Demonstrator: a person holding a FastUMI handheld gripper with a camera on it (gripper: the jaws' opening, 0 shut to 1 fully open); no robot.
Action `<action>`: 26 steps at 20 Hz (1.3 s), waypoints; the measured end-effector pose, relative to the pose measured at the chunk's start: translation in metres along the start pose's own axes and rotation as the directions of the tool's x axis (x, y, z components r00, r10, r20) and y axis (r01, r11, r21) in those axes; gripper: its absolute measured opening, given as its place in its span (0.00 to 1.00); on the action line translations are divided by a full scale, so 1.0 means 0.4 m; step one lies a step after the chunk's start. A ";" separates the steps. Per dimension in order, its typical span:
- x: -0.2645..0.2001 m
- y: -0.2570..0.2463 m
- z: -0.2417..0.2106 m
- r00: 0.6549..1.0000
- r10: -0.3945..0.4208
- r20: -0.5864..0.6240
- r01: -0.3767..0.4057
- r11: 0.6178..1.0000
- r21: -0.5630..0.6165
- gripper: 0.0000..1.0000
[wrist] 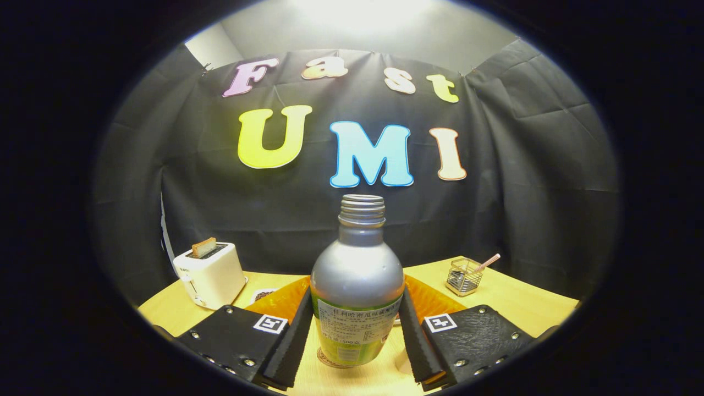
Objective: Take the bottle from table, then pour the juice into the cup, finally place the bottle on the coaster
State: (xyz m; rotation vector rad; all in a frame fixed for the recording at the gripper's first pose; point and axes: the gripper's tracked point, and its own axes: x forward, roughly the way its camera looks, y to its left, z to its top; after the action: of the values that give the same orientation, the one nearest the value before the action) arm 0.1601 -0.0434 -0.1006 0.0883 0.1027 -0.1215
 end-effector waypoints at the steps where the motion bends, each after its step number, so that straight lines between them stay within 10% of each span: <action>1: 0.007 0.004 -0.013 1.000 0.013 0.000 -0.013 1.000 0.004 0.76; 26: 0.184 0.048 -0.284 0.996 0.045 -0.076 -0.049 0.998 -0.050 0.76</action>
State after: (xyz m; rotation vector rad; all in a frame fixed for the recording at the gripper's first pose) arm 0.2241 -0.0222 -0.2196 0.0432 0.1781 -0.0683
